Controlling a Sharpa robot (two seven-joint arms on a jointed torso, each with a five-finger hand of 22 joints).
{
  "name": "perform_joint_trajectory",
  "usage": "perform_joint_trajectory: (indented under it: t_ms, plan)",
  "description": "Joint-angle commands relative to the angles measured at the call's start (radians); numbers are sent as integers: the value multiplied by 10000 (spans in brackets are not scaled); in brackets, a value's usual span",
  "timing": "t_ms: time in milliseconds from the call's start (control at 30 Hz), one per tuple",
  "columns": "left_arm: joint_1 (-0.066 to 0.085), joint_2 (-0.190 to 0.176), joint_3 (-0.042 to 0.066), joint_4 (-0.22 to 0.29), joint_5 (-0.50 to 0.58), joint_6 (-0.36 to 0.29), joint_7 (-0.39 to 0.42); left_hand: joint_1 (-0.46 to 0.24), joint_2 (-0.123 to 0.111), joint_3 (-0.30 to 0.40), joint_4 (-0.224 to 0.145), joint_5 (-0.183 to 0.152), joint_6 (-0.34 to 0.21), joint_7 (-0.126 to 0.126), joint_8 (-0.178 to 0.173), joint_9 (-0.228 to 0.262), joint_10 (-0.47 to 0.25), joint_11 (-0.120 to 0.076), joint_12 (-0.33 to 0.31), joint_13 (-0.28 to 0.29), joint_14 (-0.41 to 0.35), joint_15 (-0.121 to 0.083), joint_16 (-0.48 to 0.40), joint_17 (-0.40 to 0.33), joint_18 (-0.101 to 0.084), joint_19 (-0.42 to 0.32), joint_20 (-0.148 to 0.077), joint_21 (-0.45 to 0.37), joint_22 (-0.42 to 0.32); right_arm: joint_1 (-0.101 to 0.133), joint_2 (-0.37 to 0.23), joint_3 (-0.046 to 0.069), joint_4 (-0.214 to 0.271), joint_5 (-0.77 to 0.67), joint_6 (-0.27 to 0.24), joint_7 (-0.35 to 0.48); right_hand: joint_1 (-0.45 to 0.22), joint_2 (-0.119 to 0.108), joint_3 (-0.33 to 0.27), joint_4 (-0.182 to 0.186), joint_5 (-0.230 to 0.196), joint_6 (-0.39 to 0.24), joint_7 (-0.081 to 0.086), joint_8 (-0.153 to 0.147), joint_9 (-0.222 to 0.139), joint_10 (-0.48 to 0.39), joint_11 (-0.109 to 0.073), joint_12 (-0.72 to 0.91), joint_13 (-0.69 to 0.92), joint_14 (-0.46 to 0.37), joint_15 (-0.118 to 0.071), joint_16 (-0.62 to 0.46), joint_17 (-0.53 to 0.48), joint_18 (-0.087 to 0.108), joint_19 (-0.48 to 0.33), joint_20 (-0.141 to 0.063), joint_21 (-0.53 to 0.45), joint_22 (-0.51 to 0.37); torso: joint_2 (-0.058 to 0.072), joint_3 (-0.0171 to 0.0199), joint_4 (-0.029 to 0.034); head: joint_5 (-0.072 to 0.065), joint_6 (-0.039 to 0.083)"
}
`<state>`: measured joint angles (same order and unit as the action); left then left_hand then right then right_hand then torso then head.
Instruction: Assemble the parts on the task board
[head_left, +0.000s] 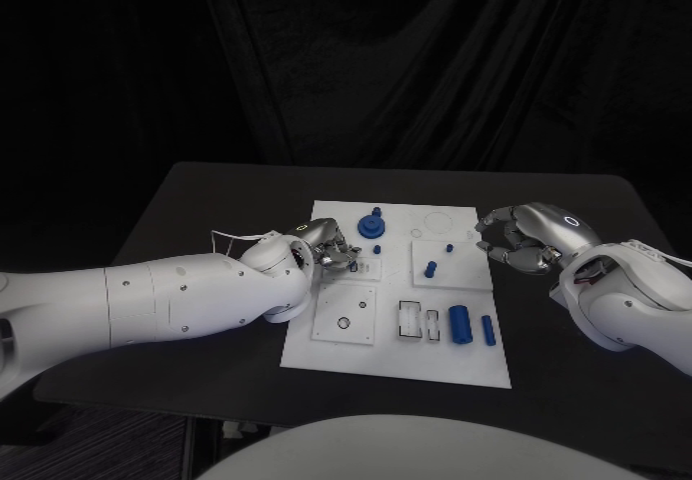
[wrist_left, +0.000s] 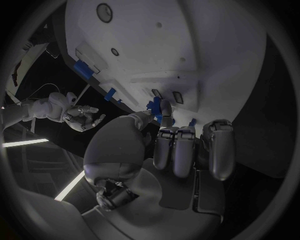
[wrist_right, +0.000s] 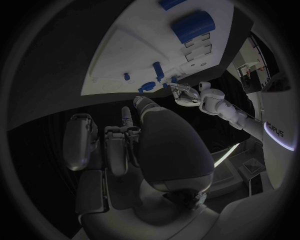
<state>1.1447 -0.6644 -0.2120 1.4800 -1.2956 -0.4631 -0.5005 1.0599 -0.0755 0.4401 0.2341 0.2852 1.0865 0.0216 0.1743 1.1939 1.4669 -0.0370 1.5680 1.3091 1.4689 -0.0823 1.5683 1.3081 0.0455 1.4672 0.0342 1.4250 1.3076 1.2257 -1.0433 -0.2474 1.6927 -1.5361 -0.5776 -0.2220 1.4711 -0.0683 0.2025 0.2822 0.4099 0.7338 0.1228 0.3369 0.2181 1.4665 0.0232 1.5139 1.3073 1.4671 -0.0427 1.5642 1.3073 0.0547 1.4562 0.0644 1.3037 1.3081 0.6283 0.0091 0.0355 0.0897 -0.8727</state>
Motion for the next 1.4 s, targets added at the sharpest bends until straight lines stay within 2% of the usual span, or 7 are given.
perform_joint_trajectory:
  t_ms: [33,533,700,1033,1100,1267,1400]
  plan:
    - [-31,-10,9,78,-32,195,178,-5,14,-40,-13,-31,84,-1,-22,-8,1039,-69,28,2617,1019,-61,25,2627,-102,332,-93,23,2160,-21,-10,6,19,57,37,-92,8,-41,64,-14,36,-40,8,-43,-13,465,-12,-47,1910,1007,-12,-24,2541,59,-20,11,-7,1818,-1,5,-2,-12,1]
    - [-116,13,9,-53,-32,92,325,16,45,-184,45,-179,151,-11,-9,-13,1039,-80,28,2617,1019,-70,25,2627,-100,328,-100,9,2158,-25,-19,5,28,95,74,-104,7,-35,74,-12,41,-10,10,-29,-17,486,-5,-25,1936,1022,-9,19,2587,45,7,11,53,1837,-6,-8,-1,38,1]
    - [-134,8,9,-56,-32,-40,379,9,118,-443,209,-607,188,-7,-31,-41,1039,-79,28,2617,1019,-70,25,2627,-96,320,-104,-15,2153,-27,-12,5,27,95,102,-114,1,-37,79,-11,47,14,12,-19,-25,531,-1,21,1989,1037,-8,66,2635,18,63,11,172,1874,-14,-1,-4,41,1]
    - [-160,-21,9,-11,-32,-69,460,-93,156,-718,420,-640,218,5,-46,-59,1039,-71,28,2617,1019,-66,25,2627,-94,313,-100,-35,2149,-29,-15,5,22,96,124,-124,1,-37,79,-11,47,14,12,-19,-25,531,-1,21,1989,1037,-8,66,2635,18,63,11,172,1874,-9,1,-2,29,1]
    - [-165,-30,9,0,-32,-72,483,-229,186,-969,548,-695,237,17,-62,-77,1039,-61,28,2617,1019,-60,25,2627,-92,310,-95,-46,2148,-29,-14,5,21,96,127,-125,-7,-41,81,-9,50,25,13,-16,-33,521,1,10,1975,1037,-7,66,2635,18,65,11,170,1873,-6,2,-1,28,1]
    - [-175,-54,9,10,-32,-27,523,-597,300,-1386,581,-793,265,26,-95,-114,1039,-48,28,2617,1019,-45,25,2627,-91,309,-84,-54,2148,-30,-13,5,17,96,130,-126,-7,-41,81,-9,50,25,13,-16,-33,521,1,10,1975,1037,-7,66,2635,18,65,11,170,1873,-8,4,-6,29,1]
    - [-179,-73,9,15,-32,35,492,-1108,493,-1862,594,-869,360,6,-98,-143,1039,-58,28,2617,1019,-49,25,2627,-88,302,-81,-73,2144,-31,-15,5,21,96,136,-129,-7,-41,81,-9,50,25,13,-16,-33,521,1,10,1975,1037,-7,66,2635,18,65,11,170,1873,-16,3,-2,34,1]
